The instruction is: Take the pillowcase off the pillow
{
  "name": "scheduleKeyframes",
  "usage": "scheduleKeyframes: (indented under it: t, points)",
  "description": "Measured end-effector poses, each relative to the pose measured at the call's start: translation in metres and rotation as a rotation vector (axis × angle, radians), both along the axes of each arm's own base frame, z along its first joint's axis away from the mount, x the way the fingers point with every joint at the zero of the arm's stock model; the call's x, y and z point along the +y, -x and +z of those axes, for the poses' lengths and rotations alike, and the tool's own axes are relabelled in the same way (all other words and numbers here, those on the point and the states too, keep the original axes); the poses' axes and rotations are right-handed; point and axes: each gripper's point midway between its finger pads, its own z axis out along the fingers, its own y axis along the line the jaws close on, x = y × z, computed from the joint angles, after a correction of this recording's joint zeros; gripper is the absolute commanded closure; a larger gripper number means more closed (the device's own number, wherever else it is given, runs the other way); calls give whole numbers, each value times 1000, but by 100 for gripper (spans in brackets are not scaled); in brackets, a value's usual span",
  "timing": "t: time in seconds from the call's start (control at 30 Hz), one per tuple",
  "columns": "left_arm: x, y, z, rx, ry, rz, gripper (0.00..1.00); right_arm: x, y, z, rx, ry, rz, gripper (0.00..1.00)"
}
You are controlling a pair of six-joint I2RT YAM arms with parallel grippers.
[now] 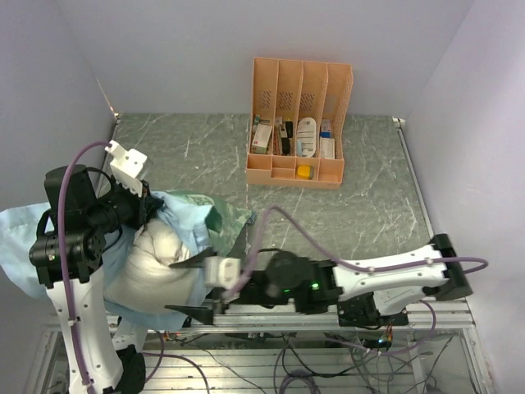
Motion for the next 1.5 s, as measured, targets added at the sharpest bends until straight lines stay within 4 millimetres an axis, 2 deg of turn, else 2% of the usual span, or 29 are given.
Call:
scheduleKeyframes:
  t: [0.1,0.2,0.27,0.4,0.6,0.7,0.77,0.8,0.9,0.97,1.0,1.03,1.17,1.33,1.4,1.5]
  points:
    - [-9,-3,2,-16,-25,-126,86,-38,-6,29,78,-108,-11,22]
    - [-11,-10,-6,7,-41,-186,86,-64,-19,58,155,-203,-67,21]
    - [-10,-12,-8,10,-52,-203,85,-73,-32,67,212,-235,-134,21]
    - [-11,-10,-8,-9,-70,-229,84,-79,-54,61,322,-237,-260,20]
    - [-13,-3,-2,-29,-92,-256,76,-75,-61,48,454,-223,-305,28]
    - [-14,2,2,-43,-112,-271,68,-69,-67,43,512,-223,-290,37]
    - [-14,5,4,-49,-124,-282,63,-64,-84,39,544,-227,-304,49]
    - [-14,6,4,-50,-129,-288,61,-62,-94,36,557,-229,-311,57]
    - [-14,10,5,-56,-147,-302,43,-52,-116,29,595,-225,-322,84]
    - [-13,11,8,-67,-162,-306,29,-45,-124,25,623,-221,-319,97]
    - [-13,12,9,-74,-168,-305,23,-42,-127,24,641,-221,-315,100]
    - [-12,12,12,-82,-175,-301,20,-40,-129,22,653,-218,-313,100]
    - [-1,5,33,-145,-216,-209,17,-34,-144,21,694,-225,-338,100]
    - [33,-11,96,-329,-295,51,14,-27,-177,22,728,-252,-418,100]
    - [35,-5,118,-392,-295,82,10,-27,-187,18,738,-255,-442,100]
    - [31,8,140,-457,-278,102,2,-27,-193,16,750,-263,-457,100]
